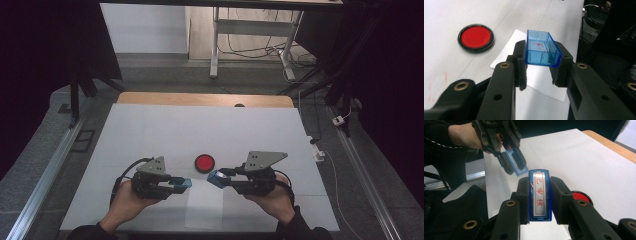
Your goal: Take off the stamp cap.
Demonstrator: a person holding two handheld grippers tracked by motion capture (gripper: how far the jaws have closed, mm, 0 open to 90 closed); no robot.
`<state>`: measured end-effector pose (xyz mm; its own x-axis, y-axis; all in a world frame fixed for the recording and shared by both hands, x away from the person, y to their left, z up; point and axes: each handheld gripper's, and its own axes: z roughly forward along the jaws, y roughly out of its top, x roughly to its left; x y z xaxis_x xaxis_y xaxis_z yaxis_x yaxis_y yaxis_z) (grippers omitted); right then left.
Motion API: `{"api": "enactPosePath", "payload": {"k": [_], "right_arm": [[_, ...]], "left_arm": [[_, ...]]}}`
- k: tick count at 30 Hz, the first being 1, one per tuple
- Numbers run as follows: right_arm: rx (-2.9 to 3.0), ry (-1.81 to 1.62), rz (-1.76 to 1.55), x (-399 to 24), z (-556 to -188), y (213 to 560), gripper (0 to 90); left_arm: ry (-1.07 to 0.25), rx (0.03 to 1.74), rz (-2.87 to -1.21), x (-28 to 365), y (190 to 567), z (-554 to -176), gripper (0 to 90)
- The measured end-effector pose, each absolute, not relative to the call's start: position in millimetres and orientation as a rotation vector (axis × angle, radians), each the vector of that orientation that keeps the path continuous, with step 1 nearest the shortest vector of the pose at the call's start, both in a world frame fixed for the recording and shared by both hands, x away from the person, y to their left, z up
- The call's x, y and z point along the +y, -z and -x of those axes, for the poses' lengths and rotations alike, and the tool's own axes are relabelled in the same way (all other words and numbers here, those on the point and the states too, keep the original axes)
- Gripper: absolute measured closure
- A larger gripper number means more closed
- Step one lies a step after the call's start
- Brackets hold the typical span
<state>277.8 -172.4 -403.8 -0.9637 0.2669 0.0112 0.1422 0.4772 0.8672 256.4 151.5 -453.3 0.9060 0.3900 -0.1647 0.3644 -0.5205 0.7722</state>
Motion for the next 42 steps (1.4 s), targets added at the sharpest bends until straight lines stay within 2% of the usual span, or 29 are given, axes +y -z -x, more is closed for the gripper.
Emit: {"api": "enactPosePath", "payload": {"k": [31, 42], "right_arm": [[2.577, -1.474, -0.389, -171.5, -278.1, 405.7, 70.2], [2.579, -1.463, -0.429, -172.1, -279.5, 406.8, 70.2]], "left_arm": [[-0.139, 0.854, -2.03, 229.3, 472.8, -194.6, 68.5], [-0.202, 0.929, -2.045, 241.4, 476.2, -182.2, 68.5]]}}
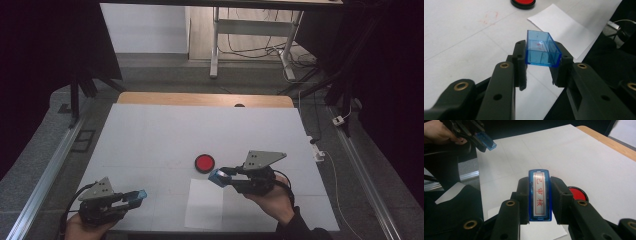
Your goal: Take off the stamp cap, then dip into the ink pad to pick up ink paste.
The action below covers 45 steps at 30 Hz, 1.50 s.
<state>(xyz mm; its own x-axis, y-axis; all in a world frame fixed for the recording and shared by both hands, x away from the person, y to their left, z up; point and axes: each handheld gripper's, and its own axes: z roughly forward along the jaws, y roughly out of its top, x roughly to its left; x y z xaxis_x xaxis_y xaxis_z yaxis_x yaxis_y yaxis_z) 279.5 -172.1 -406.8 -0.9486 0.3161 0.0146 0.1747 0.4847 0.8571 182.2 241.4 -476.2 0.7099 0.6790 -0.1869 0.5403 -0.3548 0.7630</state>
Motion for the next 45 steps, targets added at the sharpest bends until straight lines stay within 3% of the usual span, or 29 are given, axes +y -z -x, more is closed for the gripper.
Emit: {"api": "enactPosePath", "payload": {"k": [23, 45], "right_arm": [[2.582, -1.426, -0.462, -172.8, -283.0, 410.2, 70.2], [2.603, -1.302, -0.531, -160.5, -313.1, 425.9, 70.1]], "left_arm": [[-0.219, 0.984, -2.076, 243.1, 478.0, -179.1, 68.5], [-0.205, 0.986, -2.081, 242.6, 478.5, -180.7, 68.4]]}}
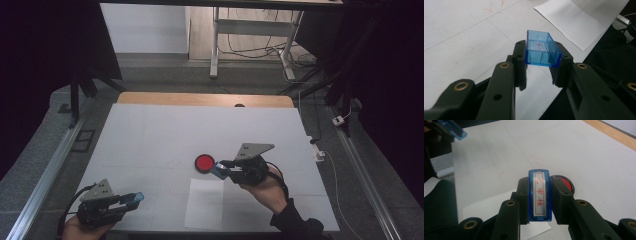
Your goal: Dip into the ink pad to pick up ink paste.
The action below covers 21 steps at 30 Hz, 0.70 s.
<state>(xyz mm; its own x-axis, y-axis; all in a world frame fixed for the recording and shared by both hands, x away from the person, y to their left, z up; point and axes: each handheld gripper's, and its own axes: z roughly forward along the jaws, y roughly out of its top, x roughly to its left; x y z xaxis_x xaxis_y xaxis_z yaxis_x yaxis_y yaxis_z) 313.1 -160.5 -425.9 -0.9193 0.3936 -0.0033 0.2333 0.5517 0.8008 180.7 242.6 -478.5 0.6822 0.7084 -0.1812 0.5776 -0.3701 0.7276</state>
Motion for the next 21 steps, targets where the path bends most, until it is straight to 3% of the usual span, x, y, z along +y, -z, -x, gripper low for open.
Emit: {"api": "enactPosePath", "payload": {"k": [21], "right_arm": [[2.63, -1.224, -0.552, -134.4, -344.7, 439.9, 70.2]], "left_arm": [[-0.205, 0.979, -2.093, 241.4, 478.6, -180.8, 68.4]]}}
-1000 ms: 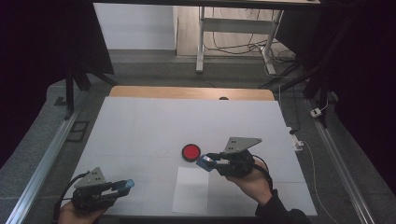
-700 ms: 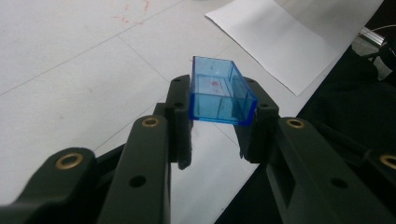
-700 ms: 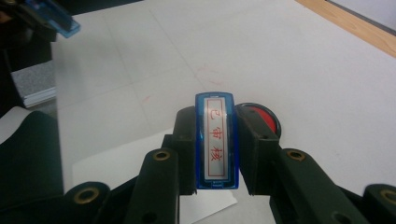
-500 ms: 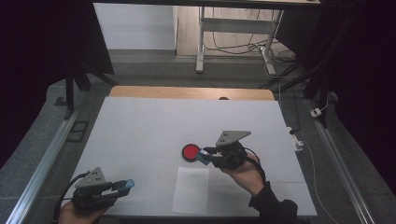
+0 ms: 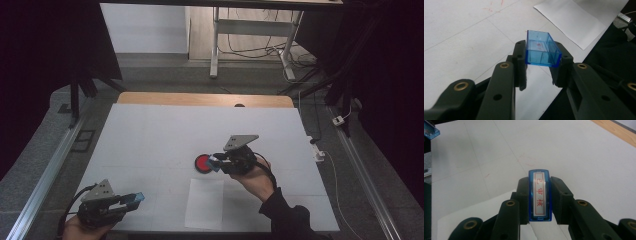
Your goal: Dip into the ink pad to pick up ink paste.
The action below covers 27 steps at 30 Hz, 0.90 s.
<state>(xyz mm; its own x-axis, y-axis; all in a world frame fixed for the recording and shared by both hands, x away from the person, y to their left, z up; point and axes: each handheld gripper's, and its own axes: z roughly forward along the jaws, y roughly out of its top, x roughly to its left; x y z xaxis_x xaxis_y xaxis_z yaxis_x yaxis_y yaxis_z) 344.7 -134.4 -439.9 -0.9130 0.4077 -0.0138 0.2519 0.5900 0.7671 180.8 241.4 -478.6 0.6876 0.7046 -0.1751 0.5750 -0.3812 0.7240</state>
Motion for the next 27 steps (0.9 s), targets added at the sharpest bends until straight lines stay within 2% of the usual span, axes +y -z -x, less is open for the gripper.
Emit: {"api": "enactPosePath", "payload": {"k": [27], "right_arm": [[2.683, -1.069, -0.593, -99.3, -382.9, 466.8, 70.2]], "left_arm": [[-0.198, 0.972, -2.091, 241.8, 478.6, -180.8, 68.4]]}}
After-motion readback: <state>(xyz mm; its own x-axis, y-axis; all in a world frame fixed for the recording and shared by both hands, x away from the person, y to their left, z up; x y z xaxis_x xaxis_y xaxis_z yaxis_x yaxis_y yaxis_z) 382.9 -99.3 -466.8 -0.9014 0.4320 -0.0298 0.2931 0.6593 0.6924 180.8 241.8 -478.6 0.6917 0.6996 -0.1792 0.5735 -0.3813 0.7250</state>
